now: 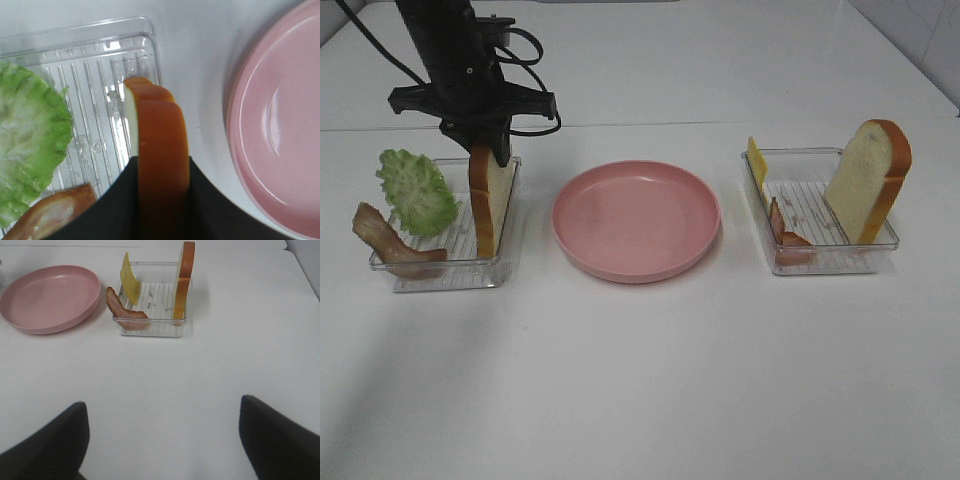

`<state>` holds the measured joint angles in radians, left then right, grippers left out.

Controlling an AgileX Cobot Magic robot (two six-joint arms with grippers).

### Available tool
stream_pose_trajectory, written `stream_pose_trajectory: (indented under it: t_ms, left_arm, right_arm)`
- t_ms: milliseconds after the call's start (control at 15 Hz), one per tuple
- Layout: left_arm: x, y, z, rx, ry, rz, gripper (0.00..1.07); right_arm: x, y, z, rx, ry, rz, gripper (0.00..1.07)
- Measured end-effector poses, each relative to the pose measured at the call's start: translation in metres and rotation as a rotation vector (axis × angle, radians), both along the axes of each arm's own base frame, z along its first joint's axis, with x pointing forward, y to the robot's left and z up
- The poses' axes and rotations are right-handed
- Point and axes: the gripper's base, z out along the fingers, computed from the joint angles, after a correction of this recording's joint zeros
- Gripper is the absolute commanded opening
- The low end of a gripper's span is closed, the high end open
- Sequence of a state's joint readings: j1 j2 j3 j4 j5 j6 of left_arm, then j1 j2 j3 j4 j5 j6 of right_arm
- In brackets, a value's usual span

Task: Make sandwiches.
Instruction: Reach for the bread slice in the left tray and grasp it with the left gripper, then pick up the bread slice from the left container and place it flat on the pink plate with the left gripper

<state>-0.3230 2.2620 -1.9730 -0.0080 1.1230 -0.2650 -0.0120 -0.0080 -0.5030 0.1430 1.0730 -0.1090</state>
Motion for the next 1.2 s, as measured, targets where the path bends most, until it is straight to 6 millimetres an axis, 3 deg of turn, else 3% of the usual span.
stream_pose_trajectory:
  t_ms: [267,600,733,867,1000,1200]
  left_arm:
    - [-0.006,0.002,0.007,0.013,0.034,-0.013,0.0]
    - [-0.034,0.008,0.098,-0.068,-0.114,-0.025,0.0]
    - [-0.046,0.005,0.123,-0.149,-0.146,-0.071,0.0]
    - [-0.049,-0.001,0.126,-0.214,-0.133,-0.096,0.0]
    - [-0.039,-0.017,0.109,-0.36,-0.101,-0.097,0.0]
    - [-0.021,-0.041,0.068,-0.561,-0.013,-0.073,0.0]
  right_arm:
    - [0.0,0.0,0.0,0.0,0.0,0.0,0.78]
    - [0.0,0.0,0.0,0.0,0.0,0.0,0.78]
    - [0.0,0.0,0.0,0.0,0.0,0.0,0.78]
    - [0.0,0.0,0.0,0.0,0.0,0.0,0.78]
    - [0.0,0.0,0.0,0.001,0.0,0.001,0.78]
    - [0.0,0.0,0.0,0.002,0.0,0.001,0.78]
